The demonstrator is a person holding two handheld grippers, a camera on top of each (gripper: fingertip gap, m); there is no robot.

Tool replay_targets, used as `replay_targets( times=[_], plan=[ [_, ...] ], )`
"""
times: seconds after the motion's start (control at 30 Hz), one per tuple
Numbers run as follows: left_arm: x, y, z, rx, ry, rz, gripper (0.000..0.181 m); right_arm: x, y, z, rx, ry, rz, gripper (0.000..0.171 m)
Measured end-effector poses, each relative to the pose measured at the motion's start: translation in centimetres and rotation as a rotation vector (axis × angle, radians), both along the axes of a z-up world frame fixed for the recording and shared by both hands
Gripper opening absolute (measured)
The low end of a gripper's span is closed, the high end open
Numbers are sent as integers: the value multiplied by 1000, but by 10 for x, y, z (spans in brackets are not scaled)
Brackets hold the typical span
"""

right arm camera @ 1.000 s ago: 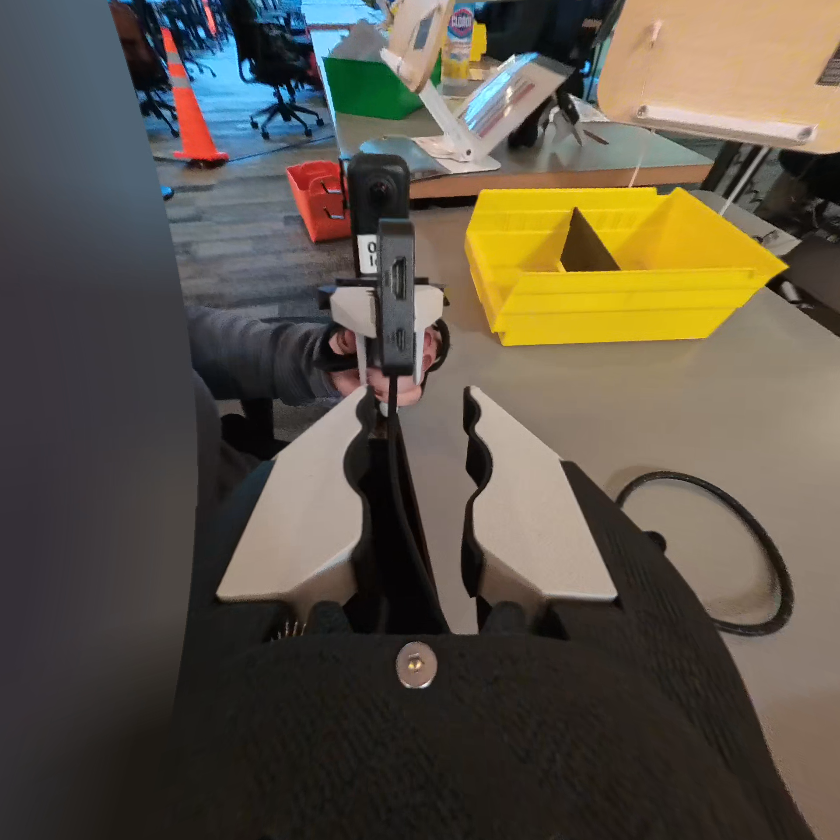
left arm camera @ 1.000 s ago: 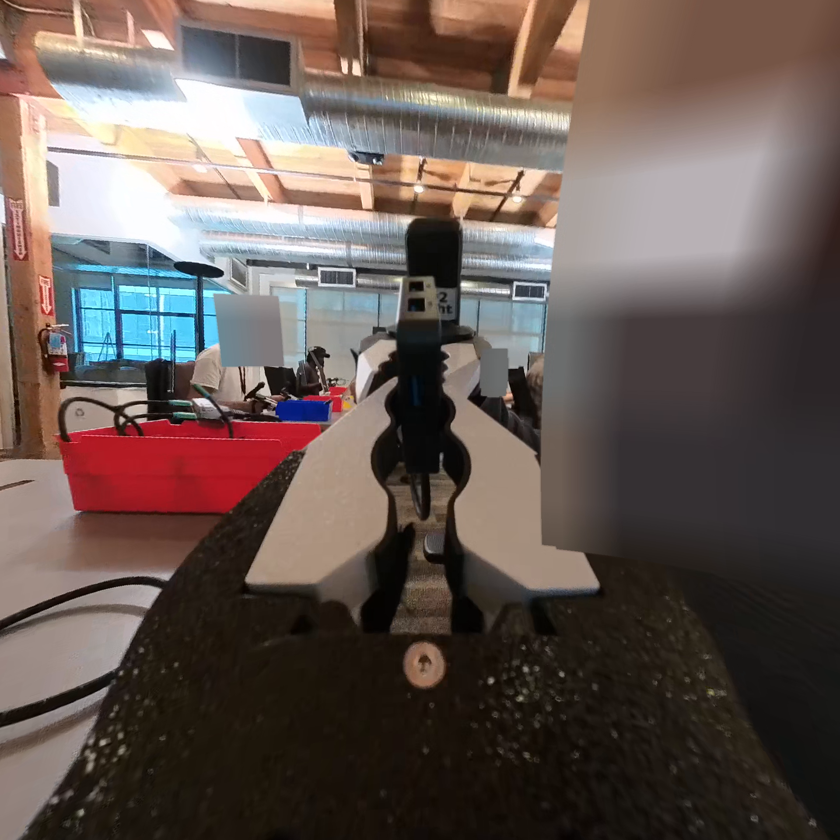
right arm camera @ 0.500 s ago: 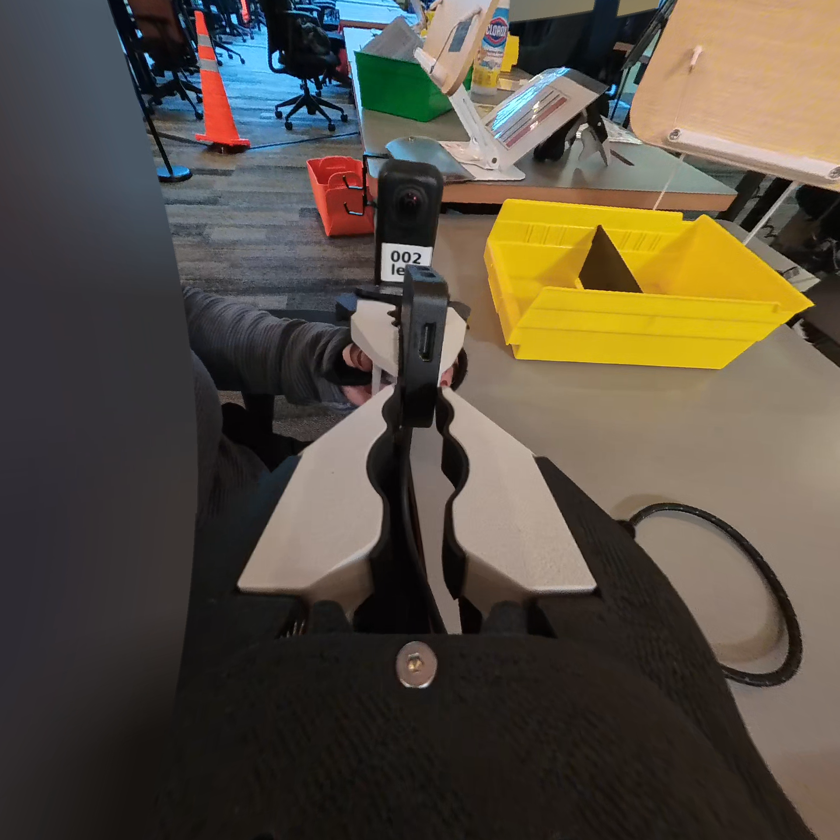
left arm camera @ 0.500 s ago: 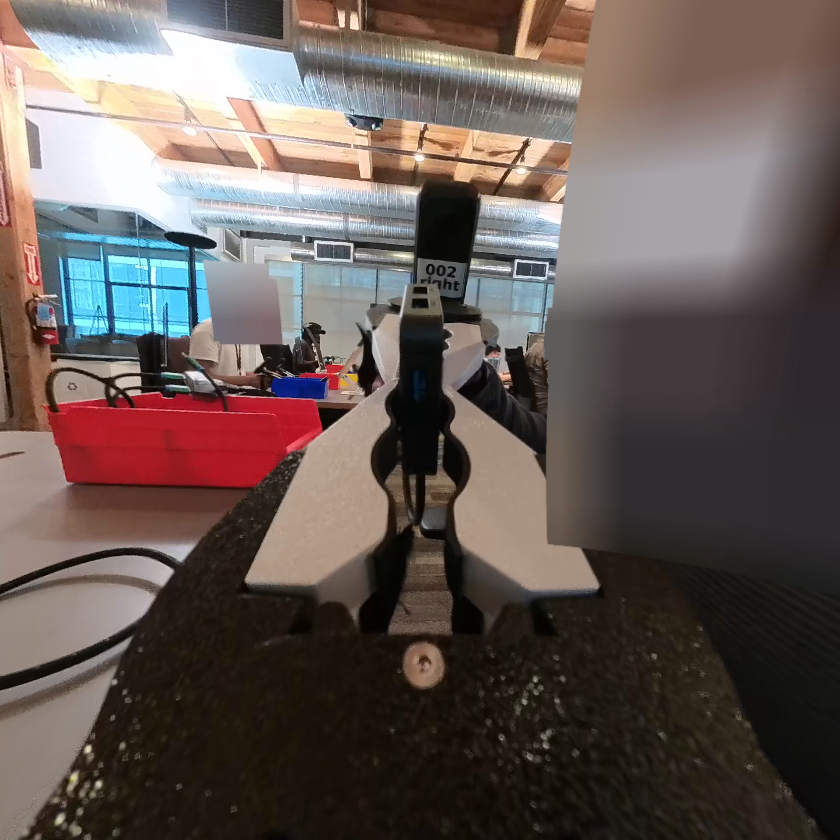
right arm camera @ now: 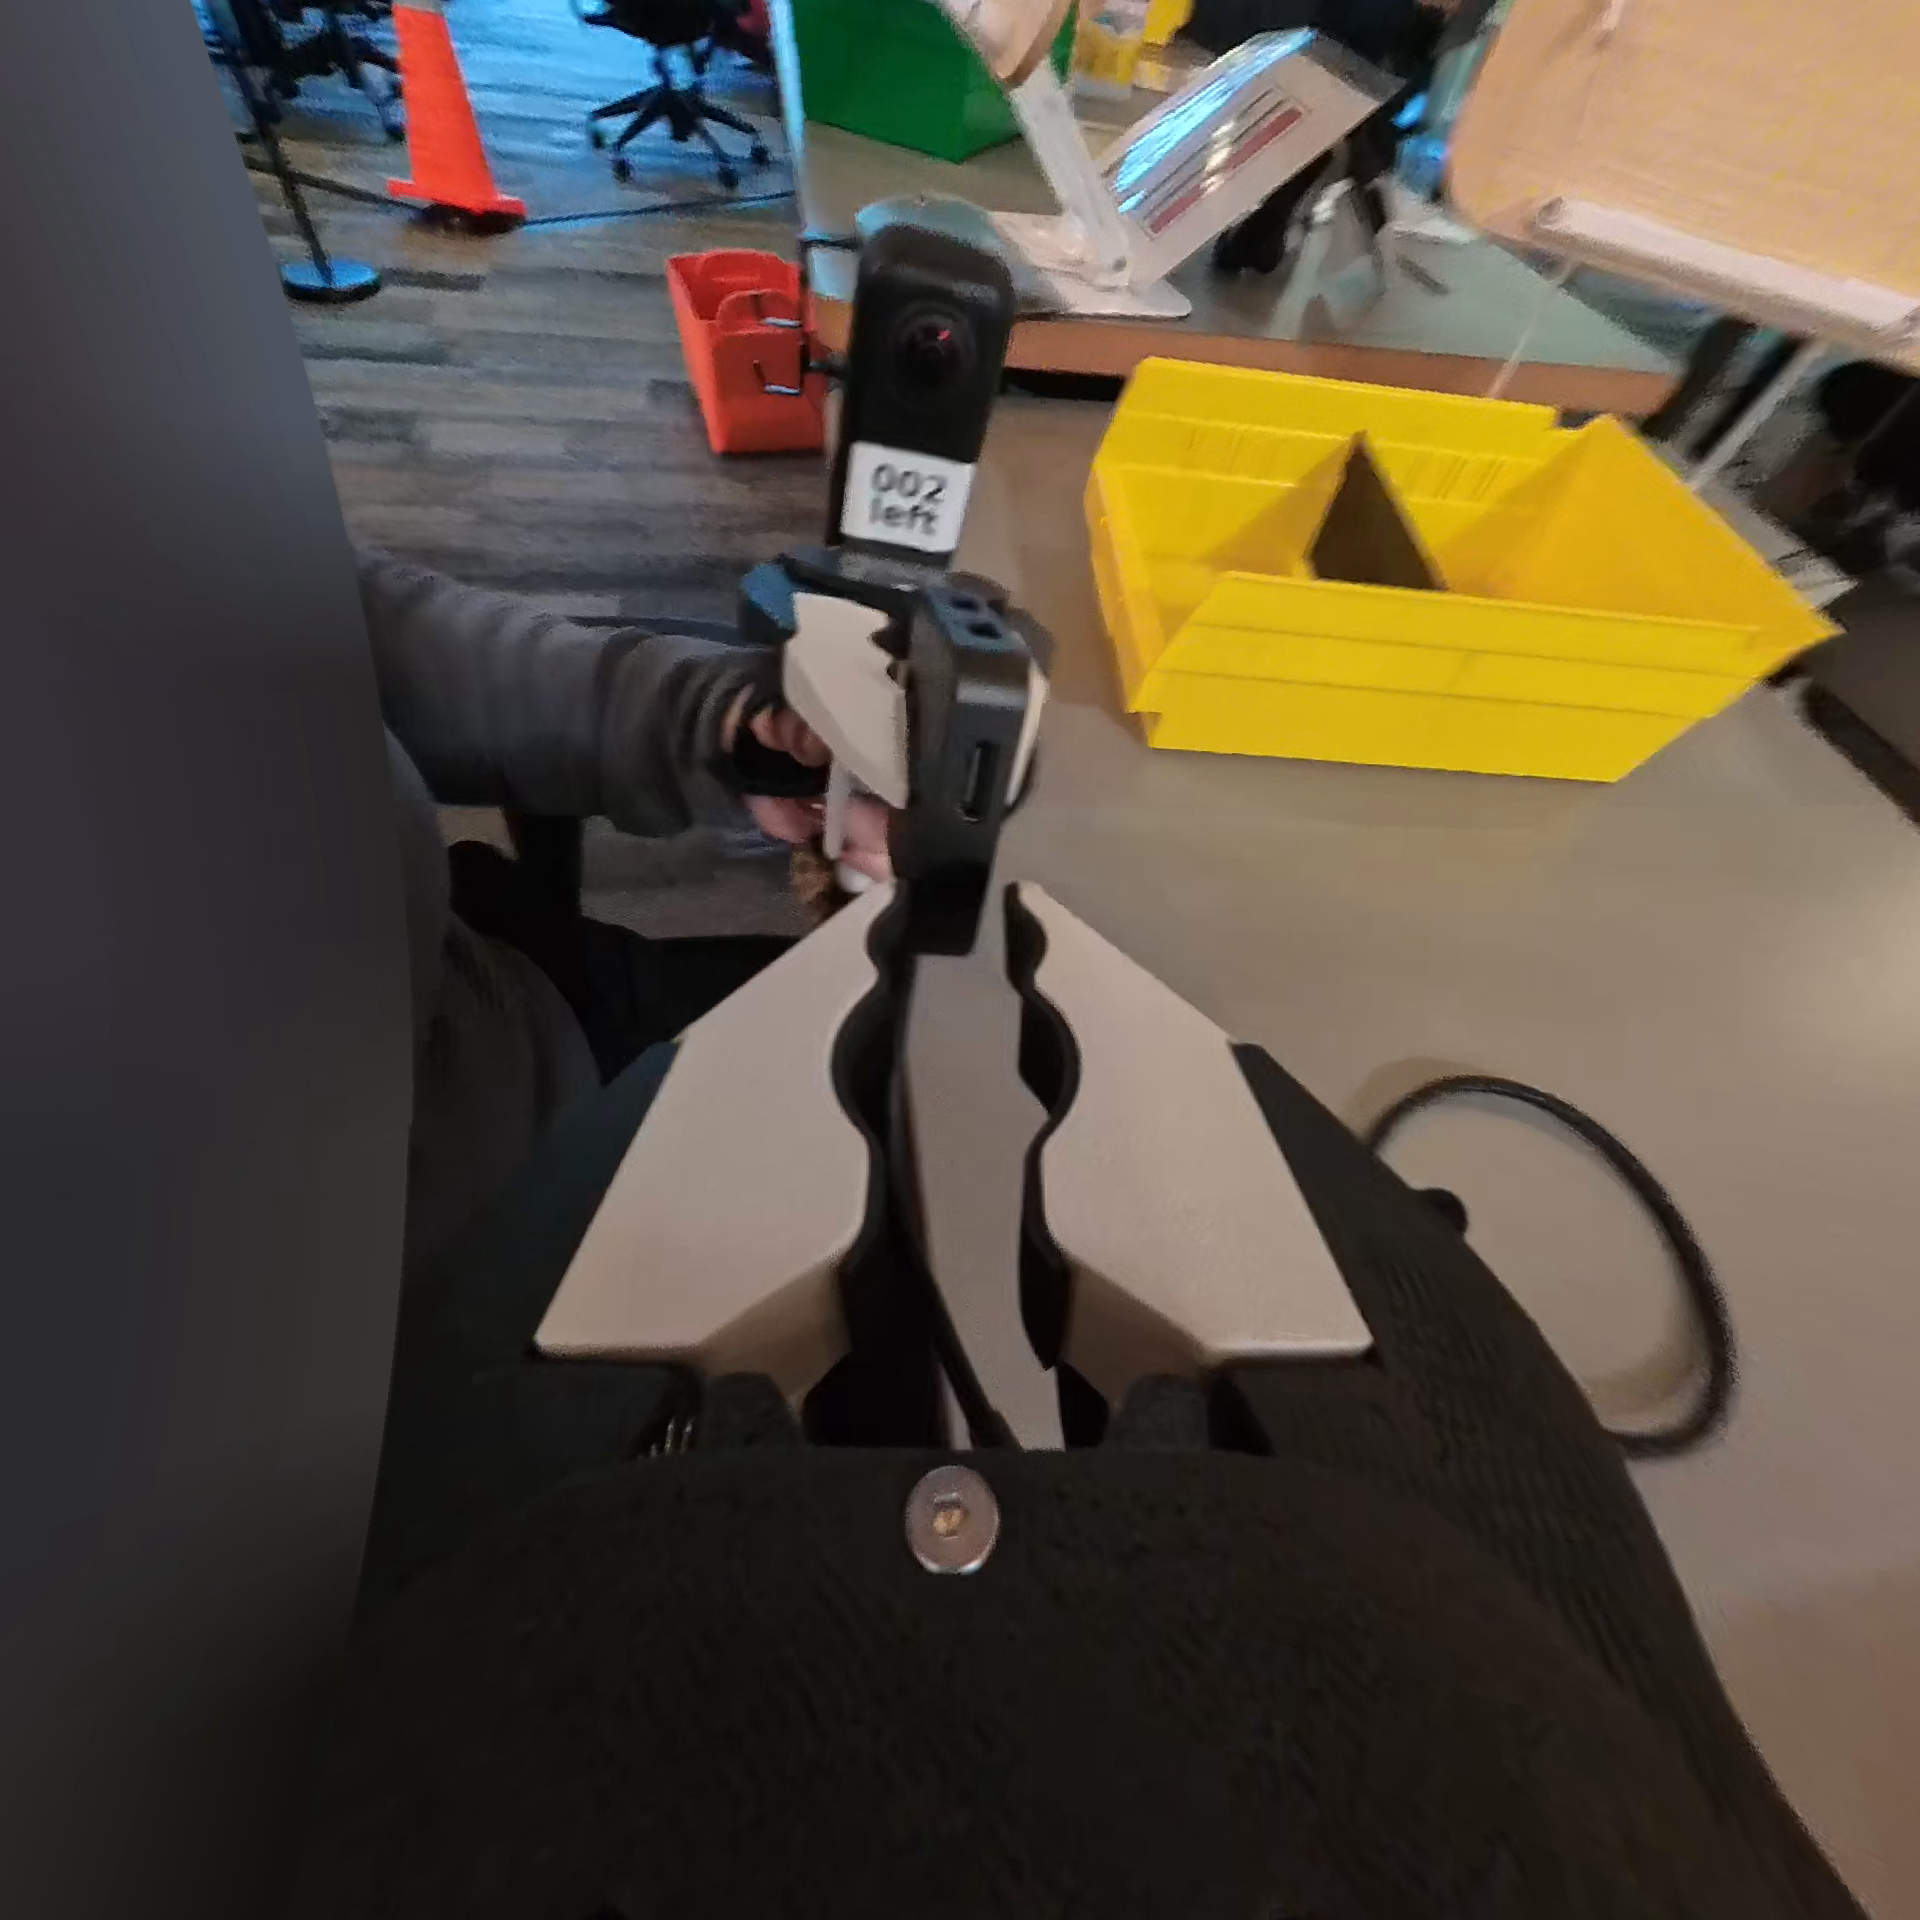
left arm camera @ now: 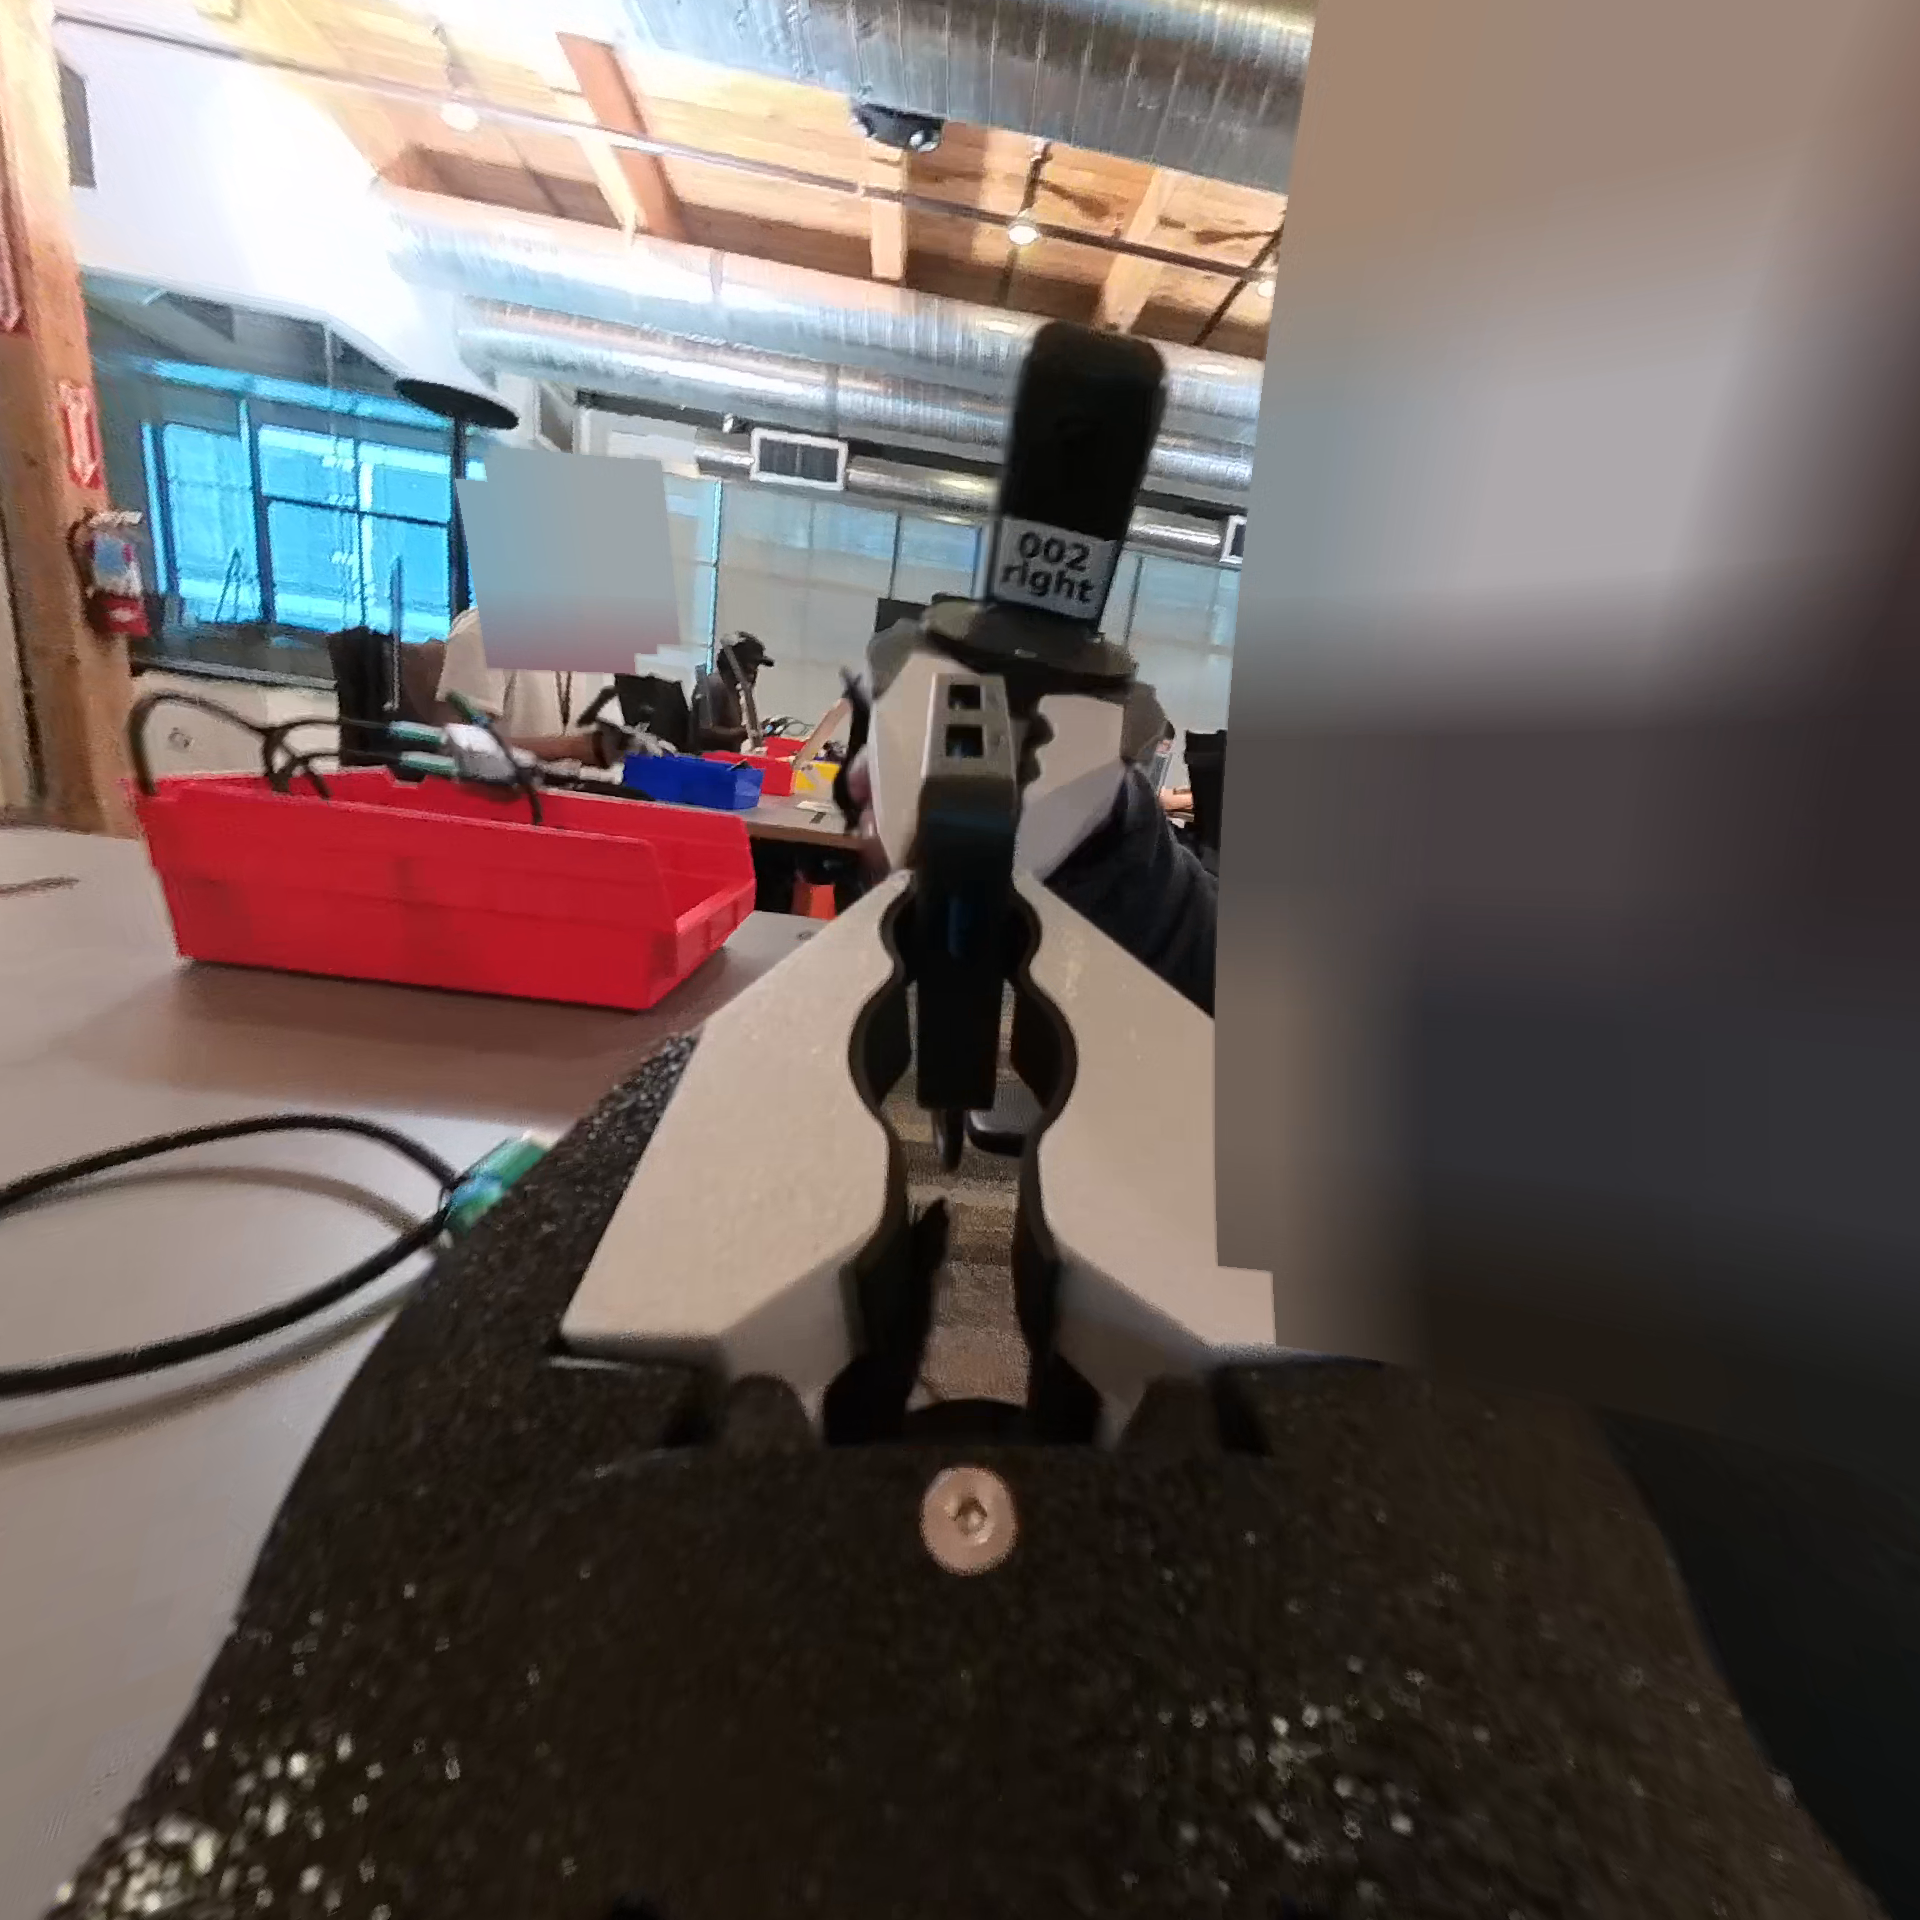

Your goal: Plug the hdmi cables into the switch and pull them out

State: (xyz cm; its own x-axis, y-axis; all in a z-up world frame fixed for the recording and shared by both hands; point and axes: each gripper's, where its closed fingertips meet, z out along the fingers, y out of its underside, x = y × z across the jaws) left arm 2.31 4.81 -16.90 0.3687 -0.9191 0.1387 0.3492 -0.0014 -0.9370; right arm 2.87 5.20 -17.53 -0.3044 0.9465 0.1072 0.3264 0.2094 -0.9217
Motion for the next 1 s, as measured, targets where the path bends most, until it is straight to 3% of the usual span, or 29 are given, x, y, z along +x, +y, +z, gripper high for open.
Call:
replay_targets(
  times=[0.03,0.1,0.17,0.3,0.43,0.67,0.9,1.0],
  plan=[
    [-5,5,-4,-38,-10,10,11,4,11,6,16,29,-33,27],
    [-20,15,-11,-121,-47,38,11,15,41,21,24,103,-118,34],
    [-32,24,-19,-205,-75,65,11,30,77,23,25,127,-211,25],
    [-39,41,-31,-322,-83,99,11,41,131,-37,248,-76,-274,21],
    [-33,50,-46,-393,-31,96,11,30,141,-101,479,-293,-119,30],
    [-40,60,-52,-471,-83,107,11,6,150,-134,1154,-342,94,27],
    [-45,63,-50,-506,-147,84,11,-11,157,-141,1265,-295,89,17],
    [-46,63,-50,-516,-158,79,11,-15,164,-137,1334,-288,72,26]
  ],
)
